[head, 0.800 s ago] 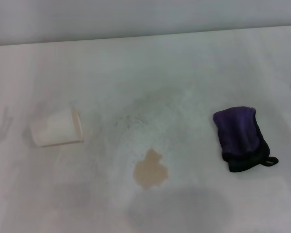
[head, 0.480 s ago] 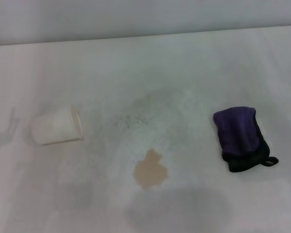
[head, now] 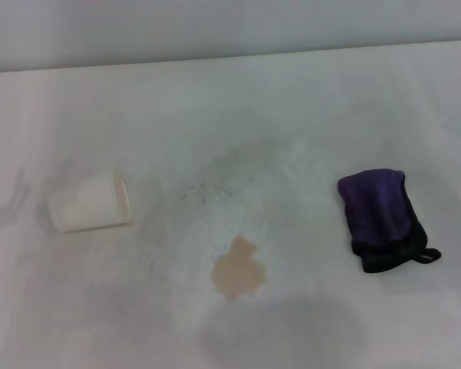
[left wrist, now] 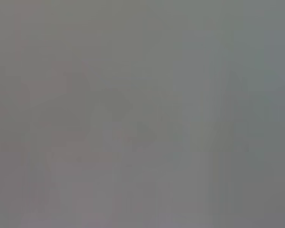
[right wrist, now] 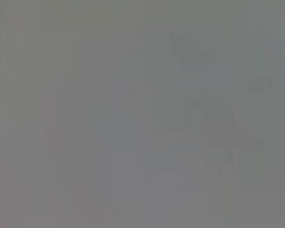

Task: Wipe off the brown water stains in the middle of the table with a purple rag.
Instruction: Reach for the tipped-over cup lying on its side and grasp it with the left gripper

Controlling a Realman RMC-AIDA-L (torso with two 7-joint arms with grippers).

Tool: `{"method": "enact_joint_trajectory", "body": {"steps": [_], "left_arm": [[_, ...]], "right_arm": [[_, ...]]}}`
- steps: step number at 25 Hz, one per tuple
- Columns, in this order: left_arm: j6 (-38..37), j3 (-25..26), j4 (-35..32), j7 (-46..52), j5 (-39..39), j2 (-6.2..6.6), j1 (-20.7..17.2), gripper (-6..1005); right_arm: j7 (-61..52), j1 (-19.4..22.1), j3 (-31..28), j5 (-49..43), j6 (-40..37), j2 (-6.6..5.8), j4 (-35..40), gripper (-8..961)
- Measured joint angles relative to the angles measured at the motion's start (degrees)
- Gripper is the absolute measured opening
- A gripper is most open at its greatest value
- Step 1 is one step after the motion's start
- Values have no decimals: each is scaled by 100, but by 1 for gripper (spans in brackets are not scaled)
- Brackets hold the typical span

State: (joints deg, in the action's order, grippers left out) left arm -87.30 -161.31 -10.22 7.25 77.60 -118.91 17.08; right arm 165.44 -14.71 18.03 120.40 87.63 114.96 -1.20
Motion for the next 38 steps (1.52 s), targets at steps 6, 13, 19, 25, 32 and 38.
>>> {"method": "enact_joint_trajectory", "body": {"steps": [6,13,19,25,32,38], "left_arm": [[561,-6,1098,1925,-639,61,303,873],[627,-89,3039,4314,-2047,32,935,872],[38,-174,4668,5588,-3500,49,1628,872],[-587,-182,5824,5995,-4953,73,2404,873],[-1039,-192,6840,5959,-6734,81,3351,872],[-1520,-196,7470,5635,-7960,28,4135,872]], "right_arm": [[-3,-142,-19,19,-107,0,20,843],[-10,-390,-28,19,-488,13,48,843],[-12,-494,-28,19,-567,27,30,843],[-12,-533,-28,18,-571,33,25,843],[-12,-534,-40,29,-574,35,51,843],[2,-530,-171,36,-642,35,56,842]]}}
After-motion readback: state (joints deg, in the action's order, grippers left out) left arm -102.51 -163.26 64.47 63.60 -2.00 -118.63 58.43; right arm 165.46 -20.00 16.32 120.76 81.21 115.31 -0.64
